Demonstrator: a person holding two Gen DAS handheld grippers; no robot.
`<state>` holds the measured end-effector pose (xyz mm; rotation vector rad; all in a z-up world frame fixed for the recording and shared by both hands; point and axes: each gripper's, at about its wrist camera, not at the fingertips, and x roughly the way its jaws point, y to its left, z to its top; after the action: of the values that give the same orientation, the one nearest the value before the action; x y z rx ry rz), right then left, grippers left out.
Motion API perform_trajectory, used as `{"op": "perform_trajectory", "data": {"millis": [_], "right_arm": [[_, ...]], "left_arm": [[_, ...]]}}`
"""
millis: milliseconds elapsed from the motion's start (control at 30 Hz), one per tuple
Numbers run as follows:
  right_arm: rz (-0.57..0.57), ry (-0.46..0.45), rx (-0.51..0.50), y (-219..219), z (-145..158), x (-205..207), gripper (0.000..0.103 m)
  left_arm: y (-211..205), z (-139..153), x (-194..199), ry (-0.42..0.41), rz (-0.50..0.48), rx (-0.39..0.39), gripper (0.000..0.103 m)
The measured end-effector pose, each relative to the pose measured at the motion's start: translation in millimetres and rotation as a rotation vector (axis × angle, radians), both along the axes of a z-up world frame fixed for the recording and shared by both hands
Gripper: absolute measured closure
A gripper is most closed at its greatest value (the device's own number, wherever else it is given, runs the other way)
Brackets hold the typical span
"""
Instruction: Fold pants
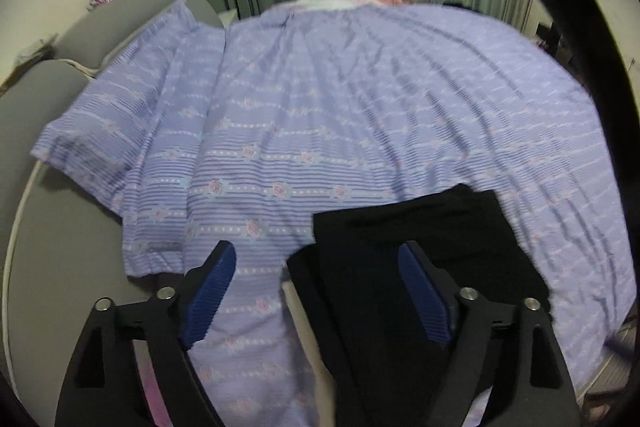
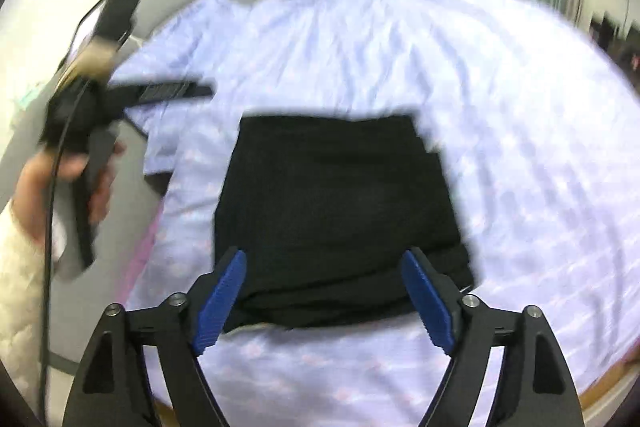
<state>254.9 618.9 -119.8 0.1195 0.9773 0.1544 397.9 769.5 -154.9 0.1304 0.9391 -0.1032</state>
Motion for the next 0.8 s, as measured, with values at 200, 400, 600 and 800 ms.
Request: {"op": "perform_trajectory", "data": {"millis": [200, 400, 600, 800], "right_arm": [[0.008, -0.154, -0.057, -53.5, 50.8, -23.1, 0.016], [0.069, -0.238, -0.072, -116.3, 84.6, -52.3, 0.015], [0.204, -0.3, -0.087, -187.0, 110.2, -91.2, 0.014], [0.271, -0.337, -0.145, -251.9, 128.3, -132.7, 0.011]], "left_arm": [[-47.5, 42.2, -74.9, -0.077, 0.009, -0.002, 0.008], [-115.2, 72.0, -150.4, -0.146, 0.042, 0.01, 0.003], [-200.4, 90.9, -227.0, -0.21, 0.157, -0.021, 0.0], [-266.4, 100.7, -283.4, -0.23, 0.243, -0.097, 0.0]]}}
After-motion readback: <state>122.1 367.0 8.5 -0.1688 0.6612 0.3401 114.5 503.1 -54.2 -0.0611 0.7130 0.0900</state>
